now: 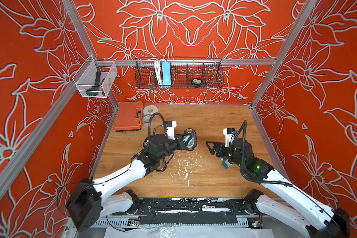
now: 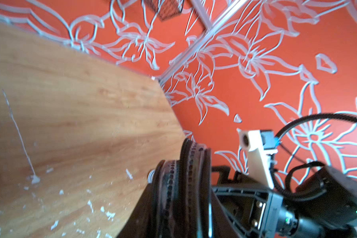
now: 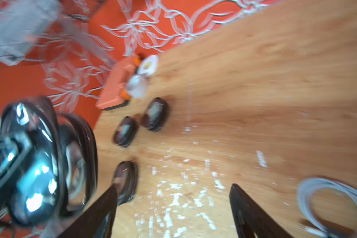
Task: Pack away charging kits
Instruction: Pick up the storage bag at the center of the board.
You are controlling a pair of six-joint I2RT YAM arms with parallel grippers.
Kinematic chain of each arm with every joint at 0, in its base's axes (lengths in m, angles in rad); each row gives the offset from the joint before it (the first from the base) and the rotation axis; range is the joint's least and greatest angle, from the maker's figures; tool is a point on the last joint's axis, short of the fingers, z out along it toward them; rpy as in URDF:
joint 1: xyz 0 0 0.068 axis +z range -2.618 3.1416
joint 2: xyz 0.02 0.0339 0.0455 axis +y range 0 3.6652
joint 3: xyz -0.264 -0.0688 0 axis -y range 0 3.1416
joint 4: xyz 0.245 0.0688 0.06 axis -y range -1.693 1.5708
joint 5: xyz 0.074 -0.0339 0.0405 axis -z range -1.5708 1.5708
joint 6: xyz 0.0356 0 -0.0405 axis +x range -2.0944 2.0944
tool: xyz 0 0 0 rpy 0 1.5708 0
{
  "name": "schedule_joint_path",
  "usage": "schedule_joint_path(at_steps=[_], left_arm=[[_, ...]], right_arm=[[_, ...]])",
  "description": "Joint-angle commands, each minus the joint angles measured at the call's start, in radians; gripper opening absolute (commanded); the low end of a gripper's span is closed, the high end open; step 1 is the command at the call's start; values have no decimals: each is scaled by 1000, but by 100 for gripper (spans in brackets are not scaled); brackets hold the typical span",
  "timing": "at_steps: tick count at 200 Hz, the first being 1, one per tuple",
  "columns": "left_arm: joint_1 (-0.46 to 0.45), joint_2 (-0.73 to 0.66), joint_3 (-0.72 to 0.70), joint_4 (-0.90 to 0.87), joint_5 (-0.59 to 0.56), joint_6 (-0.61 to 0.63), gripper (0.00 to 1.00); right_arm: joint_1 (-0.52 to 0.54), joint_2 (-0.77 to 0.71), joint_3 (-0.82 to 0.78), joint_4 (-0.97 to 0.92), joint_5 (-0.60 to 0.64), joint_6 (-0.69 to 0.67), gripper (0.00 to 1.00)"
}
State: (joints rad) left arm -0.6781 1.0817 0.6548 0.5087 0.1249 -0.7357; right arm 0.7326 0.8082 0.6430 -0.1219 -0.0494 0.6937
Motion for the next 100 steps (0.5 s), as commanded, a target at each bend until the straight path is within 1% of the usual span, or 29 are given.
schedule_joint_path(at_steps=[1,13,39,62,78,100], left_arm=[[1,-148,-67,191,-97,44,0],[0,-221,-73,216,-93,83,0],[-1,-325,-77,289,-51,147,0],[-1,-361,-69,353,-22,185,0],[-4,-368,-50,384,0,205,0],[-23,-355,-13,420,25,235,0]], right_arm=[[170,-91,-15,127,95,-174,79],[233,-126,-40,195,128,-246,73],[334,-141,-83,375,106,-378,61],[446,-88,-63,488,106,-503,50],[526,-36,-35,551,141,-591,43],[583,53,37,589,172,-672,37]])
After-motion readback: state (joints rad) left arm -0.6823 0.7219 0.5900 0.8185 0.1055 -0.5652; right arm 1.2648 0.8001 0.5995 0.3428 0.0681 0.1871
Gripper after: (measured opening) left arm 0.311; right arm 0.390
